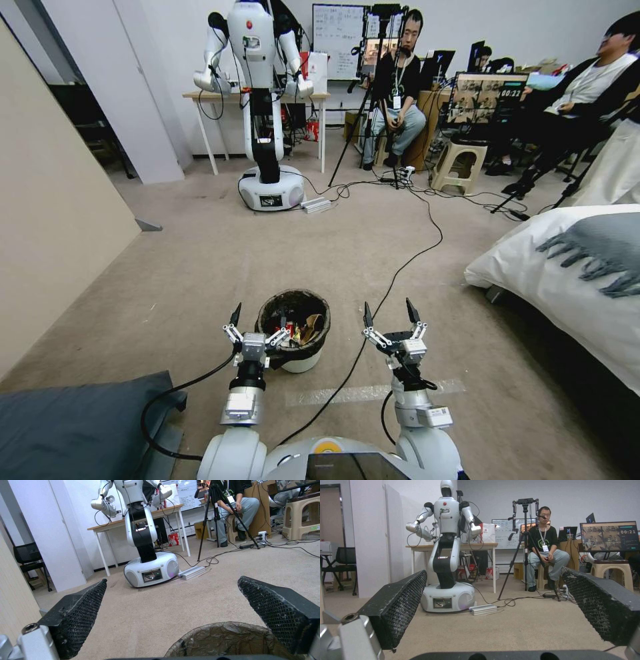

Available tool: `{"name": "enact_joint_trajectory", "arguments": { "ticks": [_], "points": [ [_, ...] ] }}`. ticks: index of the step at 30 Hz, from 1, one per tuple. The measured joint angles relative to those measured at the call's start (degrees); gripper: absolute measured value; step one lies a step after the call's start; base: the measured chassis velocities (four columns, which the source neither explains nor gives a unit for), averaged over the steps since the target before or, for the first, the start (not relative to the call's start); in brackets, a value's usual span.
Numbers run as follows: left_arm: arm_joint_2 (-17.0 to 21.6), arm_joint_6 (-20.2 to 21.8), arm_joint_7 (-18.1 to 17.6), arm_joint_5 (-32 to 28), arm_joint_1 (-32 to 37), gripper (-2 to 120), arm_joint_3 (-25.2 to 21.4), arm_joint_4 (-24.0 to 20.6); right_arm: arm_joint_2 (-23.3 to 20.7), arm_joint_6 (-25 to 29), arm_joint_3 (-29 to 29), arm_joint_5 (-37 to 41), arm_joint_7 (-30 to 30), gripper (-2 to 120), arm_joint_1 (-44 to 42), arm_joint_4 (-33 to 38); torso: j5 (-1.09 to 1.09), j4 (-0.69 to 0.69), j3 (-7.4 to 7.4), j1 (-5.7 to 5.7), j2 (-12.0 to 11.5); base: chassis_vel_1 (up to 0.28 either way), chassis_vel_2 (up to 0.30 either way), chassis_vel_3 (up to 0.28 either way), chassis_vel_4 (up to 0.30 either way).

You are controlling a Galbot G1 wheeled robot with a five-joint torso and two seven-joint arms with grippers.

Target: Pick up the trash bin, then pick up the garbage from the floor and place it into the trash bin.

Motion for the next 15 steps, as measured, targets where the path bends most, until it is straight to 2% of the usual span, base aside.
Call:
{"name": "enact_joint_trajectory", "arguments": {
  "ticks": [15],
  "points": [
    [0.0,0.2,-0.1,-0.1,0.0,100,0.0,0.1,0.0,0.1,0.0,0.0,-0.1,100,0.0,0.0,0.0,0.0,0.0,0.0,0.0,0.0,0.0,0.0,0.0]
  ]
}}
